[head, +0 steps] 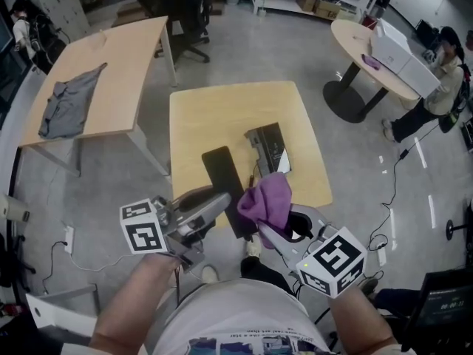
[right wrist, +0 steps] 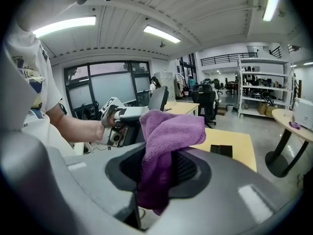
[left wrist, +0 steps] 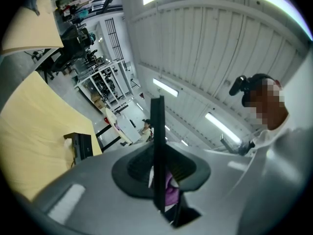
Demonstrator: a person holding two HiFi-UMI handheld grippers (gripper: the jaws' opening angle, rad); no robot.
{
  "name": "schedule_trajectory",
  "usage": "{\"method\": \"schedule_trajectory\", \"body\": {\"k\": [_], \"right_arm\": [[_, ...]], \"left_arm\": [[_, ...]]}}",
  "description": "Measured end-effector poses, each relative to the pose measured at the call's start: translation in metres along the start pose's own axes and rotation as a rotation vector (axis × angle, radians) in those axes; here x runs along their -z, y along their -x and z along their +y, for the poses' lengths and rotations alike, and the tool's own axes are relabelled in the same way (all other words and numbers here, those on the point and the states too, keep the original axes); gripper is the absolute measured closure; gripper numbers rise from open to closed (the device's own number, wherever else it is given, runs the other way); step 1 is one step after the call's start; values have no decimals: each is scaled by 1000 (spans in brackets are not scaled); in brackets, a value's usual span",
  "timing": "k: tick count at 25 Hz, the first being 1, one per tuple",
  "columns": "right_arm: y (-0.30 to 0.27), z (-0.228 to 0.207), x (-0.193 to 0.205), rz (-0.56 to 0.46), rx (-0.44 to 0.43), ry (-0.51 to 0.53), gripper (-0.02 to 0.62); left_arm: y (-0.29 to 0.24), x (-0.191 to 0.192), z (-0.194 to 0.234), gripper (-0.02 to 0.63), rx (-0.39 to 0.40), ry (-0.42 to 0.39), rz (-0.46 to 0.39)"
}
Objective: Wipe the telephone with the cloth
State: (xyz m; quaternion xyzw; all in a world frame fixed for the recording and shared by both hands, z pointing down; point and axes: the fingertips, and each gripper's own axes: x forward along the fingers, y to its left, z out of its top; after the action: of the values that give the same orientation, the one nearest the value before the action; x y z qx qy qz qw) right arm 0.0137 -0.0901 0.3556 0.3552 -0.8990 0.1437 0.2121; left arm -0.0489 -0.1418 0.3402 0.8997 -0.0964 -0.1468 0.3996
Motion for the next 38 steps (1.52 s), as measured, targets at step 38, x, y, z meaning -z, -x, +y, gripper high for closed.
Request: {"method": "schedule_trajectory", "body": {"k": [38], "right_arm": [[-11,-31,-36,-73,-21,47,479]], "left_arm": [[-15,11,-24,525,119,7,49]]}}
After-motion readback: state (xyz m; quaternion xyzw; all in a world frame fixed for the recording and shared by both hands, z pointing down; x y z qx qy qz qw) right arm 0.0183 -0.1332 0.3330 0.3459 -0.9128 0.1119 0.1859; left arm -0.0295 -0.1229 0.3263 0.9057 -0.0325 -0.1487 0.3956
